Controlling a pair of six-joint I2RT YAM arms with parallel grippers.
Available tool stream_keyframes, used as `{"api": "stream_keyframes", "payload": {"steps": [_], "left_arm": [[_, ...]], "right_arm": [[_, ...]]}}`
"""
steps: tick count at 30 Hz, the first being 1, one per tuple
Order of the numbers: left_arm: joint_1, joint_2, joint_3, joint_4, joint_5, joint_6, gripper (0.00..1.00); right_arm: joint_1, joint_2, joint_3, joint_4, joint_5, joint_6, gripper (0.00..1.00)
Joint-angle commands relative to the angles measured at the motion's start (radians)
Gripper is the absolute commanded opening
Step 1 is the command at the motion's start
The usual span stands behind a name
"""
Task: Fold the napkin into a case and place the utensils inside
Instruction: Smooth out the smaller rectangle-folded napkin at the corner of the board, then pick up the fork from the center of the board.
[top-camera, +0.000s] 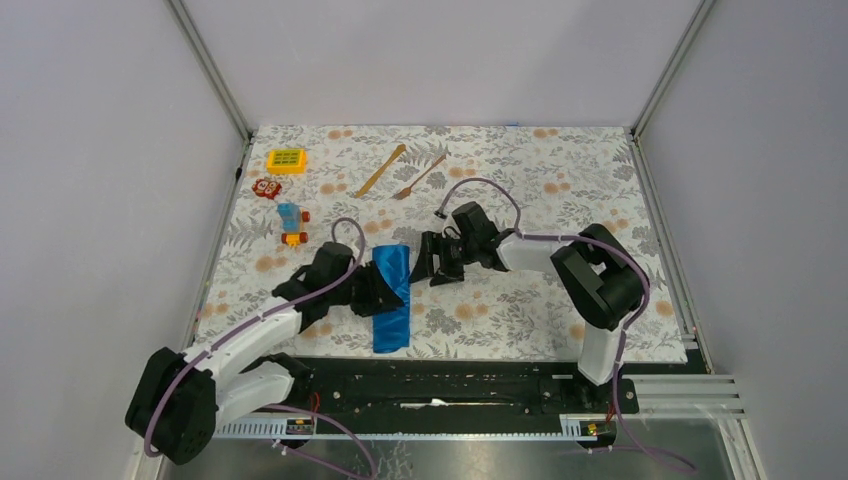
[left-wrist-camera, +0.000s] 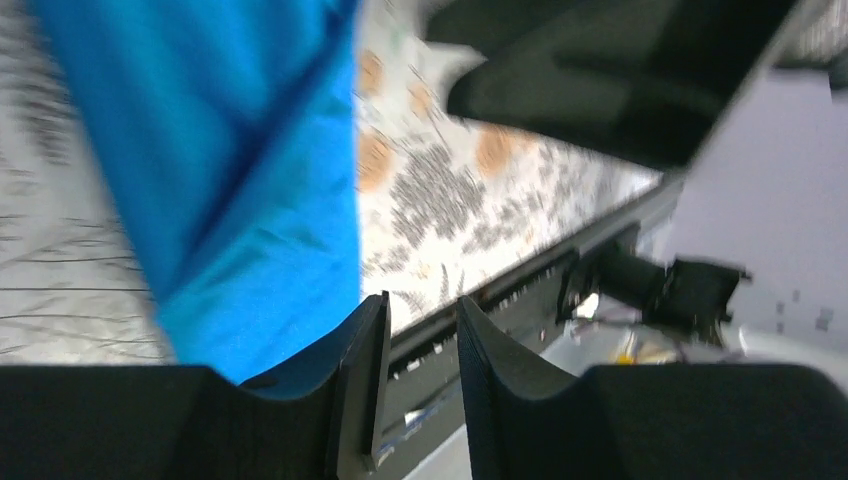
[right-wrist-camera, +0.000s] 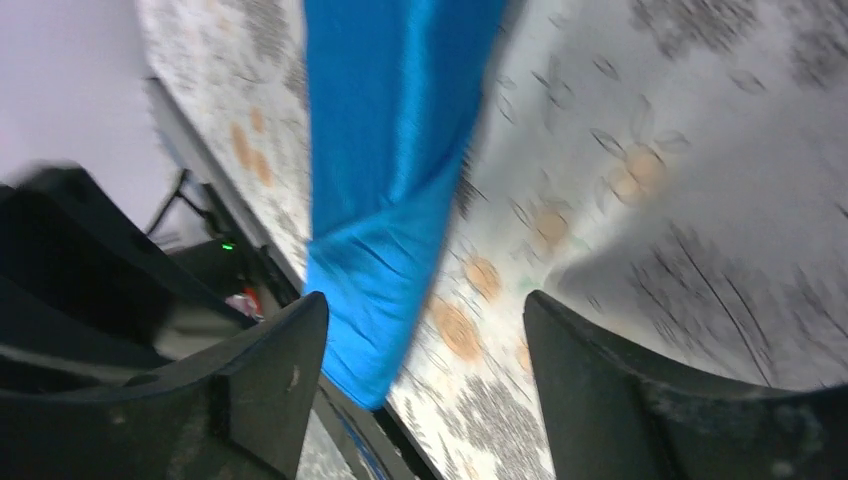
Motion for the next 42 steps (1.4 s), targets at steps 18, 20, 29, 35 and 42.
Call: {"api": "stream_keyframes", "payload": {"steps": [18, 20, 29, 35, 42], "left_arm": [[-0.139, -0.016, -0.014, -0.098, -0.228, 0.030, 0.45], [-0.139, -0.040, 0.040, -0.138, -0.221, 0.043, 0.48], [-0.129, -0.008, 0.270, -0.159, -0.210, 0.080, 0.70], [-0.044, 0.368, 0.677, -0.273, -0.404, 0.310, 0.99], [0.095, 0.830, 1.121, -0.267, -0.412, 0.362, 0.90]], "right_arm": [[-0.005, 0.255, -0.024, 0.600, -0.148, 0.316, 0.35], [-0.008, 0.209, -0.030, 0.549, -0.141, 0.274, 0.54], [-0.067, -0.102, -0.116, 0.101, -0.009, -0.035, 0.86], [-0.116, -0.331, -0.218, -0.145, 0.152, -0.169, 0.89], [-0.148, -0.431, -0.282, -0.163, 0.142, -0.188, 0.91]]}}
